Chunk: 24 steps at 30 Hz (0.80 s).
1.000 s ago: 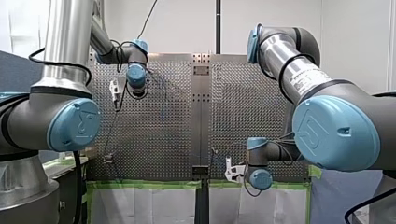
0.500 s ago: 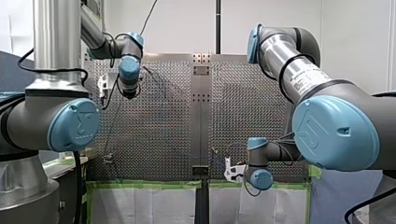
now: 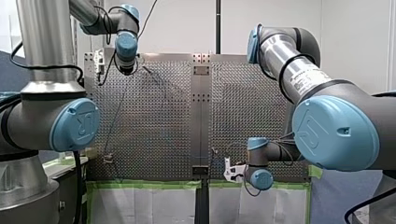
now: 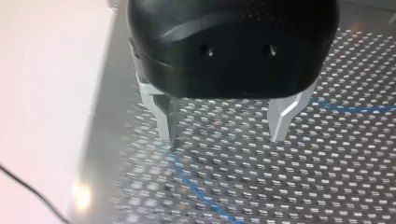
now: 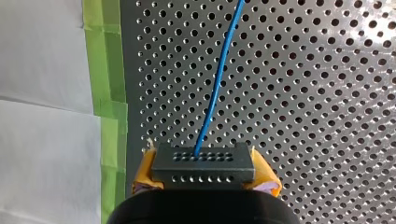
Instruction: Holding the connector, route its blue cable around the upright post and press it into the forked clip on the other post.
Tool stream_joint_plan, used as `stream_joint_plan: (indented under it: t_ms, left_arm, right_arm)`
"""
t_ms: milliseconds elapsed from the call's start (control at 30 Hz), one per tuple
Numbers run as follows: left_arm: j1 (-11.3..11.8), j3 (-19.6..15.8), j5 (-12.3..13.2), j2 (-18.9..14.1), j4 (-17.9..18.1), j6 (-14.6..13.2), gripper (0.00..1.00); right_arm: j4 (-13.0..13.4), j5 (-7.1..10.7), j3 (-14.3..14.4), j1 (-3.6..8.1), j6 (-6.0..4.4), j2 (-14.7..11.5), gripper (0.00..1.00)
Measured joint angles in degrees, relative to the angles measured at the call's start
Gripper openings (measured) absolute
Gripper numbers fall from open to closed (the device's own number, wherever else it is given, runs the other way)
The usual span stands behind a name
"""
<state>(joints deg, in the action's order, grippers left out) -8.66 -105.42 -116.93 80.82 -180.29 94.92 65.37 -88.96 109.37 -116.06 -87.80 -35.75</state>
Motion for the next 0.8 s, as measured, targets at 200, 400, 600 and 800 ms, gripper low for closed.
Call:
stream_joint_plan:
  t_ms: [200,400,600,800]
  left_arm:
    - [0.0,3.5,1.9,-3.0,-3.5,-2.9,1.00]
    - [0.1,7.0,5.2,-2.5,-7.0,-3.5,1.00]
    - [-0.2,10.6,8.8,0.5,-10.5,-4.9,1.00]
    - [-0.5,13.8,12.0,3.5,-13.8,-5.2,1.00]
  right_arm:
    - [-0.1,0.01,0.0,0.00,-0.09,0.0,0.00]
    - [-0.3,0.01,-0.1,0.00,-0.25,0.0,0.00]
    - [-0.3,0.37,-0.2,0.00,-0.52,0.0,0.00]
    - [-0.2,0.80,-0.2,0.00,-0.78,0.0,0.00]
